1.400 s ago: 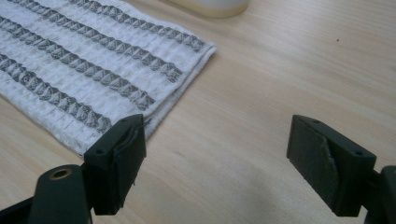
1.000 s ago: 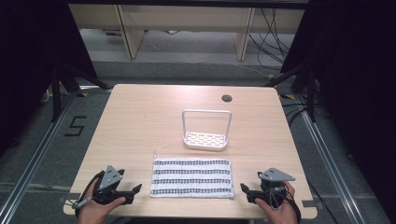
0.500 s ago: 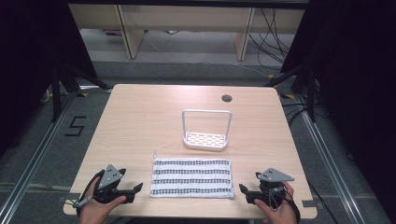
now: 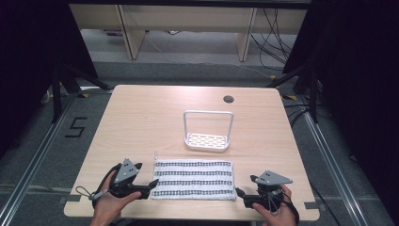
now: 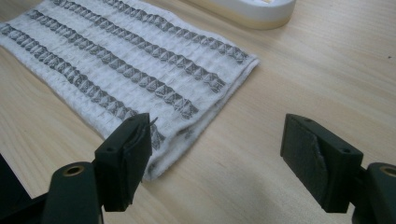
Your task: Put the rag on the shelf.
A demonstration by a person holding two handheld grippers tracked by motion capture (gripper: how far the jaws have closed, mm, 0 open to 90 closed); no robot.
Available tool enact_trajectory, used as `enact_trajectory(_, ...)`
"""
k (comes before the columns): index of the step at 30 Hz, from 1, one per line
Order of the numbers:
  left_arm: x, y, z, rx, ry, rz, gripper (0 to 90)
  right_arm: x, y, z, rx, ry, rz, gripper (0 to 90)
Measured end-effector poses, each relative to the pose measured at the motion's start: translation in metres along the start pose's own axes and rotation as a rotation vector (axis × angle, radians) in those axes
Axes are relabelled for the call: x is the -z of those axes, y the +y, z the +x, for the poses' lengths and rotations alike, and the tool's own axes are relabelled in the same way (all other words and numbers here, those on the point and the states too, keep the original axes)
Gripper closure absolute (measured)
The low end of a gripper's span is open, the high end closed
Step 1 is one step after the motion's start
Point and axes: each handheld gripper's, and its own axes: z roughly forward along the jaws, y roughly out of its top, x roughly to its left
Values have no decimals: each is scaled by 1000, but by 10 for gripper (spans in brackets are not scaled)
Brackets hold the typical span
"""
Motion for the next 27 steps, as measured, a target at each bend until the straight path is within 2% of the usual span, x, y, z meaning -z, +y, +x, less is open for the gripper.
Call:
enact_trajectory(2,-3,3,-1,-15,-12,10,165,0,0,-1,0,8,-5,268)
enact_trajectory(3,-9,7,-4,-2,-26,3,168,0,0,-1,10,33,-8,279)
enact_trajectory(4,-10,9,-3,-23,-30,16,169,1,0,0,10,31,-7,282)
enact_trajectory(5,-14,11,-6,-5,-33,-1,172,1,1,0,10,26,-8,283)
enact_trajectory(7,-15,13,-5,-21,-40,12,176,1,0,1,3,18,-17,286)
enact_trajectory(9,-19,18,-7,-22,-40,1,198,2,1,3,-2,15,-14,296)
enact_trajectory(11,-25,23,-8,-29,-51,-3,199,2,1,3,9,14,-13,313)
enact_trajectory(12,-27,26,-9,-26,-50,-6,207,2,1,4,30,14,-22,333)
enact_trajectory(13,-30,27,-10,-21,-56,-20,207,2,1,4,30,14,-22,333)
enact_trajectory(14,-35,33,-12,-40,-68,-9,215,1,2,5,39,23,-27,353)
enact_trajectory(16,-39,35,-14,-39,-71,-15,219,2,2,7,36,21,-20,359)
enact_trajectory(18,-48,44,-20,-82,-91,-2,245,2,2,10,52,26,-21,382)
enact_trajectory(19,-48,44,-20,-82,-91,-2,250,2,2,10,52,26,-21,382)
enact_trajectory(21,-56,51,-25,-112,-111,11,251,1,3,13,65,35,-17,399)
enact_trajectory(23,-69,59,-32,-128,-134,18,259,0,2,16,73,33,-5,416)
enact_trajectory(26,-87,69,-42,-172,-166,45,279,-4,1,20,86,39,19,440)
enact_trajectory(27,-87,69,-42,-172,-166,45,281,-4,1,20,86,39,19,440)
